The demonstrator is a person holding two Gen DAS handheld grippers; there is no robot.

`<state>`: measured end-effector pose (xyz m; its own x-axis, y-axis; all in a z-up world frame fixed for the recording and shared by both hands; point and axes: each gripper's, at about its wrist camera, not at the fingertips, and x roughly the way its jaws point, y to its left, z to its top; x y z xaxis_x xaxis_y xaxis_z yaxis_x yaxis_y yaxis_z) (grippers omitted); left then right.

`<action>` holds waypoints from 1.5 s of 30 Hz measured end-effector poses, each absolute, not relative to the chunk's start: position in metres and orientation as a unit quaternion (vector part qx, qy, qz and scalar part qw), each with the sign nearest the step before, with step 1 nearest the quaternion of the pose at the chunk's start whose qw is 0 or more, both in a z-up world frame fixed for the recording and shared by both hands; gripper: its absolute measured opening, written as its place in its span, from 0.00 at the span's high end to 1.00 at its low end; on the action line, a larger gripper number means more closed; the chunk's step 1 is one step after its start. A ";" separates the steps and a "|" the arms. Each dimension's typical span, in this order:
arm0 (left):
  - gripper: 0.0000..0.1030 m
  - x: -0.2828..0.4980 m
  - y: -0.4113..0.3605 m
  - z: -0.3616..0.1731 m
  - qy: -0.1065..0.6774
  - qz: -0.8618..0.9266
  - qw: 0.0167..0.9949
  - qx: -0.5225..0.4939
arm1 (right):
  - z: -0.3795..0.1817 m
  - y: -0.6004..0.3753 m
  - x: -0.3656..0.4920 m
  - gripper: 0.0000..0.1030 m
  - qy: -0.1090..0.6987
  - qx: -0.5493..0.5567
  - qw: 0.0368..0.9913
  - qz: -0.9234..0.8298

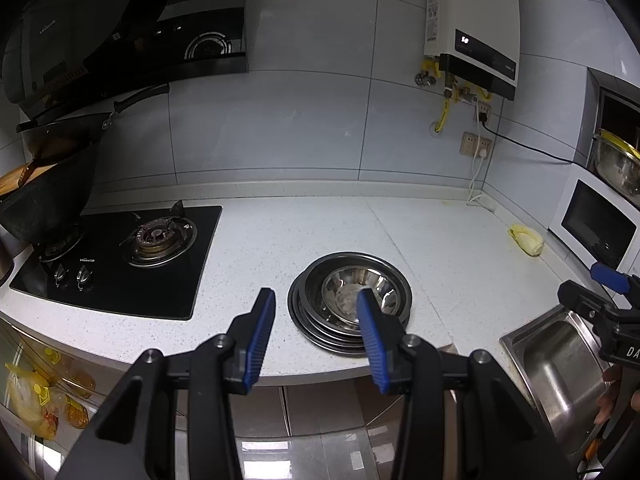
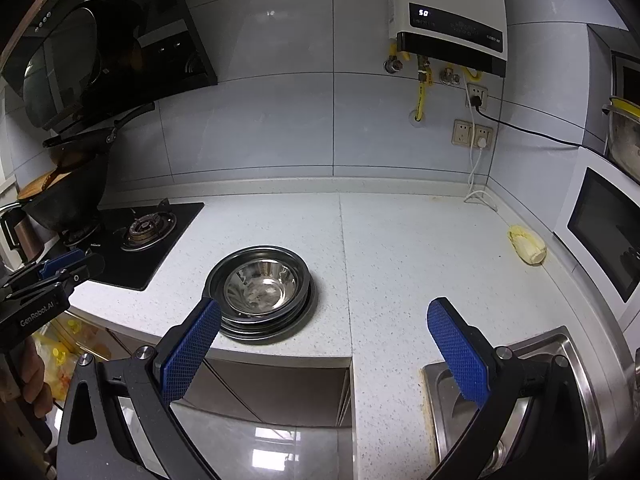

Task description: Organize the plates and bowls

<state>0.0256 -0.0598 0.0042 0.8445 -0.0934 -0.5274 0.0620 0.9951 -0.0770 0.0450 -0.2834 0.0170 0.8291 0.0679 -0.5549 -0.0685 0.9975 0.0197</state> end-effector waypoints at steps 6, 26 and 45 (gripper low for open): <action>0.61 0.025 -0.059 0.003 0.277 -0.036 0.960 -0.029 | 0.015 -0.281 0.047 0.02 0.294 -0.003 0.955 0.035; 0.61 0.032 -0.058 -0.005 0.292 -0.034 0.955 -0.032 | 0.006 -0.277 0.055 0.02 0.307 -0.012 0.951 0.041; 0.61 0.038 -0.060 -0.012 0.303 -0.037 0.951 -0.036 | 0.001 -0.277 0.059 0.02 0.315 -0.014 0.948 0.036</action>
